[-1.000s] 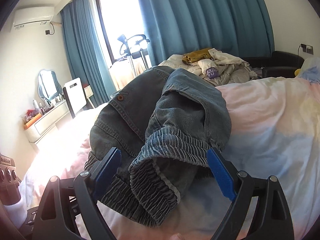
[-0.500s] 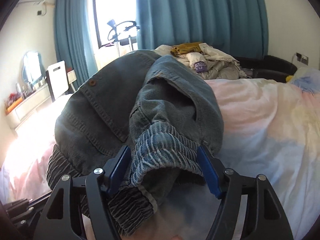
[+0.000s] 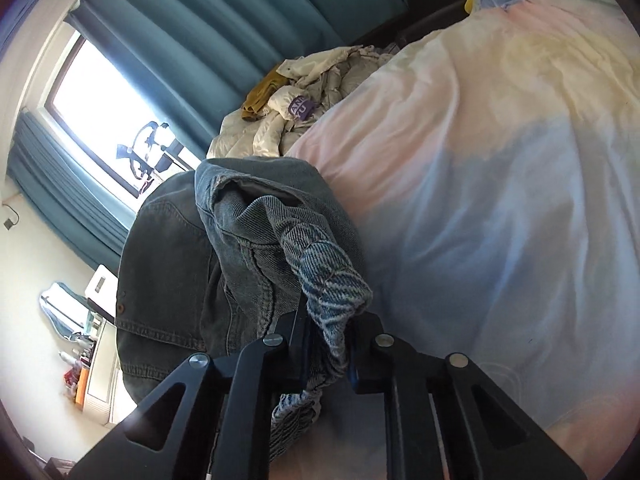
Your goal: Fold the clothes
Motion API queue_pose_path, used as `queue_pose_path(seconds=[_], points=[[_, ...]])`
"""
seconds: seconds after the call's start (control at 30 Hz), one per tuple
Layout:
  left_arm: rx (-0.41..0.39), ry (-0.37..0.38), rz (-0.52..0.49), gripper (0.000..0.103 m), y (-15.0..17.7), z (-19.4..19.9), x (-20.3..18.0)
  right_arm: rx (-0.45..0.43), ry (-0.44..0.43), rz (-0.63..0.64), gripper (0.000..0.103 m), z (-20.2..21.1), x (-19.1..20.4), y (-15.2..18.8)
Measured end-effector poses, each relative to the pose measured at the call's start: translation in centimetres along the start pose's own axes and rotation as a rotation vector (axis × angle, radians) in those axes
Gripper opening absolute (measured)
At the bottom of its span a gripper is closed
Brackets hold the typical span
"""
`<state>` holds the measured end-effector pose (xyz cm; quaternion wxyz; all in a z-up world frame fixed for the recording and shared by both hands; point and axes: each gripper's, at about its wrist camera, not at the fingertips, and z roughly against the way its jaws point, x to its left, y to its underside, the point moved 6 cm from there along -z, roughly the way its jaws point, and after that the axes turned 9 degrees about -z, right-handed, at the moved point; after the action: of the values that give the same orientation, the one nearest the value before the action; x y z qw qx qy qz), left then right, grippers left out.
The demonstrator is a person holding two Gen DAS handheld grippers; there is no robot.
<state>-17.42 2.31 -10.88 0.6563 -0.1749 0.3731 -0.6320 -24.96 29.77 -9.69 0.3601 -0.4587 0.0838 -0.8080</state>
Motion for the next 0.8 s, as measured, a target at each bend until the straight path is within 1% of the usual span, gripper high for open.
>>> queue_pose_path(seconds=[0.07,0.13,0.17,0.2,0.27,0.33,0.4,0.47,0.57,0.63,0.7,0.8], points=[[0.027,0.026,0.079,0.017,0.3,-0.5,1.2,-0.026,-0.013,-0.019,0.012,1.0,0.1,-0.7],[0.054,0.04,0.152,0.018,0.5,-0.9,2.5,-0.052,-0.007,-0.045,0.011,2.0,-0.3,-1.6],[0.059,0.033,0.183,0.018,0.5,-1.0,3.2,-0.064,-0.004,-0.059,0.011,2.5,-0.5,-2.0],[0.048,0.053,0.22,0.018,0.4,-1.0,3.9,-0.071,0.004,-0.082,0.011,2.8,-1.0,-2.3],[0.025,0.092,0.295,0.018,0.3,-0.9,5.1,-0.057,0.015,-0.134,0.011,2.8,-2.2,-3.0],[0.001,0.158,0.349,0.019,0.1,-0.7,5.8,-0.027,0.04,-0.176,0.012,2.0,-3.7,-3.0],[-0.023,0.199,0.346,0.024,-0.3,-0.6,5.6,-0.012,0.076,-0.193,0.012,1.3,-4.7,-2.7],[-0.034,0.222,0.296,0.027,-0.8,-0.9,4.8,-0.004,0.094,-0.21,0.012,0.8,-5.5,-2.5],[-0.007,0.243,0.232,0.027,-1.2,-2.1,3.9,-0.005,0.087,-0.199,0.012,0.9,-5.3,-2.5],[0.005,0.287,0.225,0.027,-1.4,-2.5,3.3,-0.009,0.087,-0.174,0.012,1.1,-4.9,-2.6],[-0.018,0.334,0.227,0.027,-1.5,-2.0,2.9,-0.009,0.091,-0.162,0.012,1.0,-4.7,-2.4],[-0.054,0.368,0.19,0.031,-1.8,-0.9,1.9,-0.011,0.105,-0.148,0.012,0.9,-4.7,-2.4]])
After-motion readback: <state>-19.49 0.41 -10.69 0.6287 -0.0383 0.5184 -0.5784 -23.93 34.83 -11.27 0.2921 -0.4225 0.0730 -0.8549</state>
